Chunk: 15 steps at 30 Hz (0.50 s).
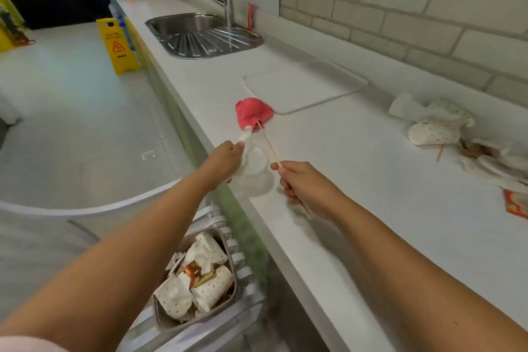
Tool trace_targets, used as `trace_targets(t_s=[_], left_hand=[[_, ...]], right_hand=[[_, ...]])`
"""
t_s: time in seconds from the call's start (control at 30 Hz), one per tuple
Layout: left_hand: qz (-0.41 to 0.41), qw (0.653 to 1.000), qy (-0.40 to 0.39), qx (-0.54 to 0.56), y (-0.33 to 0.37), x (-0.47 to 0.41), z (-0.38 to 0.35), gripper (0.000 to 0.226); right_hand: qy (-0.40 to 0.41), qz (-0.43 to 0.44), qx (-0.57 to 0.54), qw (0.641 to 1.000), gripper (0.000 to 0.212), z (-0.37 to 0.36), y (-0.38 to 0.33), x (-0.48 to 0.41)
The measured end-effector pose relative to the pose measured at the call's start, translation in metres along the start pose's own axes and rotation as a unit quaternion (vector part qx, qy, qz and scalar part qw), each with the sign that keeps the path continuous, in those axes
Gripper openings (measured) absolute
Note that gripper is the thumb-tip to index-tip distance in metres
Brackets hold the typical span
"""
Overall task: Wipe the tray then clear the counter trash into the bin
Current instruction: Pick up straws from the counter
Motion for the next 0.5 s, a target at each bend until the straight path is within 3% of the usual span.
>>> trace_targets(t_s=[0.13, 0.3, 0.5], left_hand=[[0.053, 0.997, 0.05, -0.014, -0.077, 0.009, 0.032, 0.029], [0.121, 0.992, 0.028, -0.028, -0.166, 0.025, 0.026, 0.032], [0.223, 0.973, -0.026, -0.044, -0.243, 0.045, -0.007, 0.033]], right_hand=[[-0.07, 0.007, 0.048, 0.996, 0.025, -0.065, 0.008, -0.005], [-0.092, -0.03, 0.169, 0.981, 0.024, -0.111, 0.041, -0.016], [-0.114, -0.12, 0.353, 0.921, 0.025, -0.139, 0.113, -0.027]])
Point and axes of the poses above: each hand's wrist, its own x-axis away from the middle knuckle, its own z-axis out of the back of the hand, y = z × x, the point moved 6 cm from there along -x, towards the middle knuckle, and after that the axes turned 11 degrees about -x, right-handed, at the moved point
